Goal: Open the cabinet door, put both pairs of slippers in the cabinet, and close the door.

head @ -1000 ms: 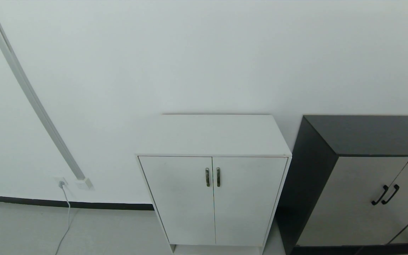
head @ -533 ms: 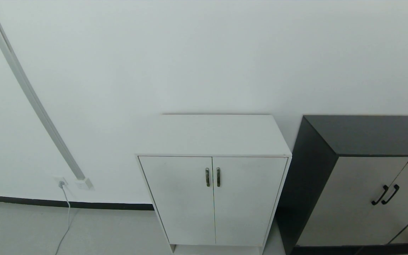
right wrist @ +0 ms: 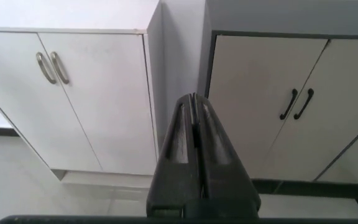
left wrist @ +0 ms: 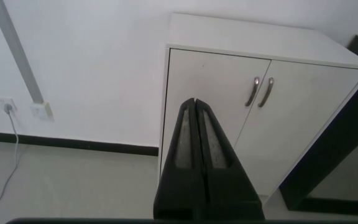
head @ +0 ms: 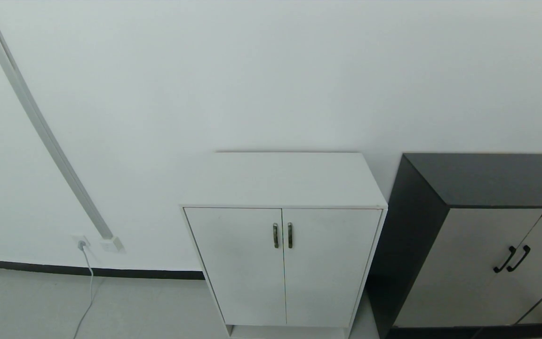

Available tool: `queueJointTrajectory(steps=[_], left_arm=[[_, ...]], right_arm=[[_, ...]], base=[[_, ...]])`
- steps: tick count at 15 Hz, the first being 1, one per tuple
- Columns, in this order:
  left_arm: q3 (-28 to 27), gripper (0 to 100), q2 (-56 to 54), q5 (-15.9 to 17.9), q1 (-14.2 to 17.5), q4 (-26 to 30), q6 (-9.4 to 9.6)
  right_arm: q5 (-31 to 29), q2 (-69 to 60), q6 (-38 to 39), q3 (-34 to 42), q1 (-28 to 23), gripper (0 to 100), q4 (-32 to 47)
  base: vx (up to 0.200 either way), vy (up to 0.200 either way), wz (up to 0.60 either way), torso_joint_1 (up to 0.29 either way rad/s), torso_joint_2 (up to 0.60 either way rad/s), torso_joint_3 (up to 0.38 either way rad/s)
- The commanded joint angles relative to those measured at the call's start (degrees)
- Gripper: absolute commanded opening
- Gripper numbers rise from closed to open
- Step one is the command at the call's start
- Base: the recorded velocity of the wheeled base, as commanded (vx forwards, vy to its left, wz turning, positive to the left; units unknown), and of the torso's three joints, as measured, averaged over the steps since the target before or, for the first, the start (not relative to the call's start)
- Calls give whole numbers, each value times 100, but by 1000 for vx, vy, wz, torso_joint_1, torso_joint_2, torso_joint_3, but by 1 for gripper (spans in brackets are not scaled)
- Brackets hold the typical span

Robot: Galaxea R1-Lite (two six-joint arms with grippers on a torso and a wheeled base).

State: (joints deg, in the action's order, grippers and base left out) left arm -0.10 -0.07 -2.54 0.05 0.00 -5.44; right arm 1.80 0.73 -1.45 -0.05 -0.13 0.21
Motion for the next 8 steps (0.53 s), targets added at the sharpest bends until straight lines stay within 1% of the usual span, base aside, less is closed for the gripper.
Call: queueJointTrajectory(steps=[1, 2, 4, 5, 8], left_arm=[[1, 0, 7, -1, 4, 0, -1], [1, 0, 7, -1, 4, -9, -1], [1, 0, 7, -1, 4, 0, -1], [1, 0, 7, -1, 4, 0, 34], [1, 0, 7, -1, 4, -9, 34]], right_arm=[[-5, -64, 22, 5, -4, 0, -3], [-13, -73, 268, 5, -4, 0, -30], [-163, -73, 338, 5, -4, 0, -47], [-233, -73, 347, 5, -4, 0, -56], [-233, -73, 356, 5, -4, 0, -56]], base=[[0, 0, 0, 0, 0, 0], [0, 0, 0, 0, 0, 0], [0, 0, 0, 0, 0, 0], [0, 0, 0, 0, 0, 0], [0, 0, 0, 0, 0, 0]])
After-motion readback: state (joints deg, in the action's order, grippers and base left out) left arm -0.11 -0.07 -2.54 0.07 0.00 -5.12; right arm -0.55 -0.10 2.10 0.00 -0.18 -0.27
